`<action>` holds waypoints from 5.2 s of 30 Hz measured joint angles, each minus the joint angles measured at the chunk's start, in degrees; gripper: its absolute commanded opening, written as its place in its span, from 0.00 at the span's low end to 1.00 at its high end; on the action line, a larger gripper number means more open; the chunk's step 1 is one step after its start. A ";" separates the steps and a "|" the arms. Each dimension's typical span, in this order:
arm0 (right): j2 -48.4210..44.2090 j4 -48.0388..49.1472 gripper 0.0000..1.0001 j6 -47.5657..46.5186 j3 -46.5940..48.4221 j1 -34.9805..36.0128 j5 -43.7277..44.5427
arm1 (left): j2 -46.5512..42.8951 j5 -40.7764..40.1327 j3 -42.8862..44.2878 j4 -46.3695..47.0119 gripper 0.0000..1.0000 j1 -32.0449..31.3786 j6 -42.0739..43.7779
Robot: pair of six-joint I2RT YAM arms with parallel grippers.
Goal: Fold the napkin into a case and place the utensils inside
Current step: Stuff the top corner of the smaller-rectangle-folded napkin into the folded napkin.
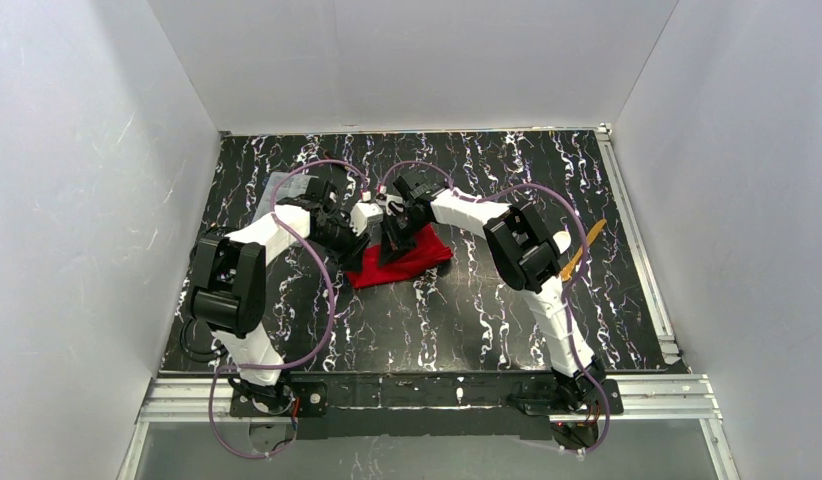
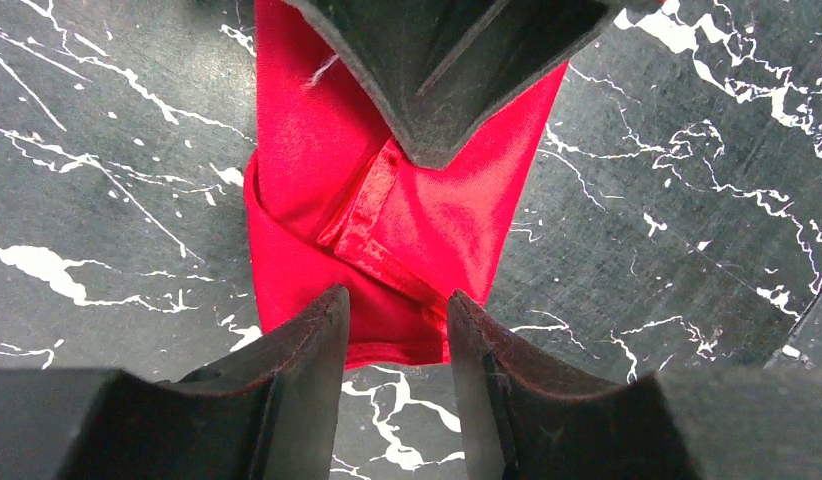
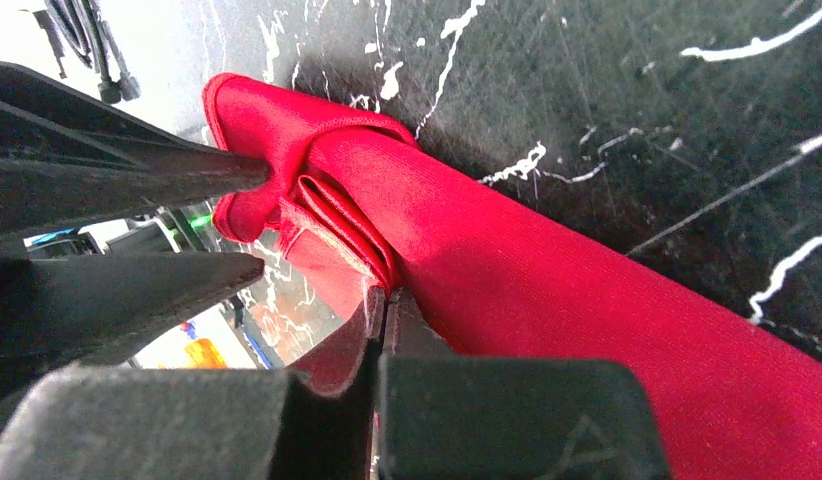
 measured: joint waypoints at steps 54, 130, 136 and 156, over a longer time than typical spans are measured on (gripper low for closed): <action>3.91 -4.24 0.01 2.03 7.63 1.73 0.07 | -5.07 -4.94 -3.15 2.71 0.00 -3.26 0.42; 5.11 -2.38 0.01 4.59 7.17 1.70 -2.49 | -5.51 -27.87 -6.80 11.45 0.02 -7.41 -1.14; 5.11 -2.36 0.01 4.81 7.17 1.70 -2.51 | -5.49 -28.09 -8.44 13.03 0.00 -7.41 -0.04; 5.14 -7.02 0.01 4.96 9.46 1.77 0.26 | -6.91 -25.46 -8.63 12.50 0.00 -7.41 0.85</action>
